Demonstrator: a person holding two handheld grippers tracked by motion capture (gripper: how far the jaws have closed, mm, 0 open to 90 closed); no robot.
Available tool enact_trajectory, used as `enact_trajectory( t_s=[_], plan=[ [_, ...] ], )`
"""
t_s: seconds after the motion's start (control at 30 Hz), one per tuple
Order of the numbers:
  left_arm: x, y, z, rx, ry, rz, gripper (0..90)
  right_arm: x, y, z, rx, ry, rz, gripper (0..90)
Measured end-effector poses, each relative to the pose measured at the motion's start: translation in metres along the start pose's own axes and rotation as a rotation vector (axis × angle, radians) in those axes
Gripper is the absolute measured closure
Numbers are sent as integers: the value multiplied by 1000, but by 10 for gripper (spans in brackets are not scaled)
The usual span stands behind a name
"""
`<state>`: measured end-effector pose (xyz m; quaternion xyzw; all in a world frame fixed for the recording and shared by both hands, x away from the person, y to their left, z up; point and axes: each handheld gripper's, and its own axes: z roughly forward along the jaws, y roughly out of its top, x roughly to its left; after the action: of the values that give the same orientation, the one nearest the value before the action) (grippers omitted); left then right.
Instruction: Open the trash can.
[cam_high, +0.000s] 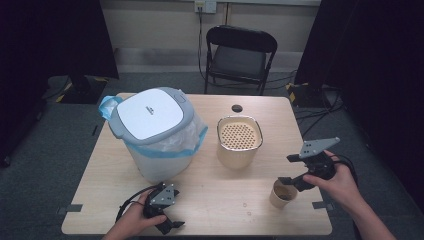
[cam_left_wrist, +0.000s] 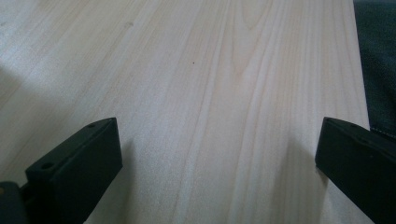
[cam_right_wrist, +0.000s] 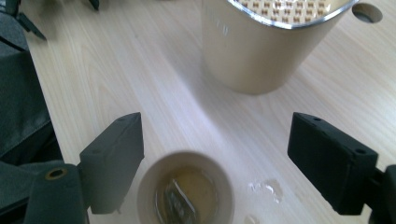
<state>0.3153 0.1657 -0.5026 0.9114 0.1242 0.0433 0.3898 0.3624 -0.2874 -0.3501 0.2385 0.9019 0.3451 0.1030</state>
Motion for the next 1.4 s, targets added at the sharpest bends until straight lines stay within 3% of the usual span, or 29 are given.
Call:
enact_trajectory(
  t_s=[0.3, 0.73, 1.4],
  plan=[
    [0, 0, 0, 0, 0, 1, 0, -9, 29, 10, -4, -8, -23, 174],
    [0, 0, 0, -1, 2, 5, 0, -21, 53, 16, -19, -15, 6, 175],
    [0, 0, 0, 0, 1, 5, 0, -32, 102, 33, -44, -37, -2, 182]
  ],
)
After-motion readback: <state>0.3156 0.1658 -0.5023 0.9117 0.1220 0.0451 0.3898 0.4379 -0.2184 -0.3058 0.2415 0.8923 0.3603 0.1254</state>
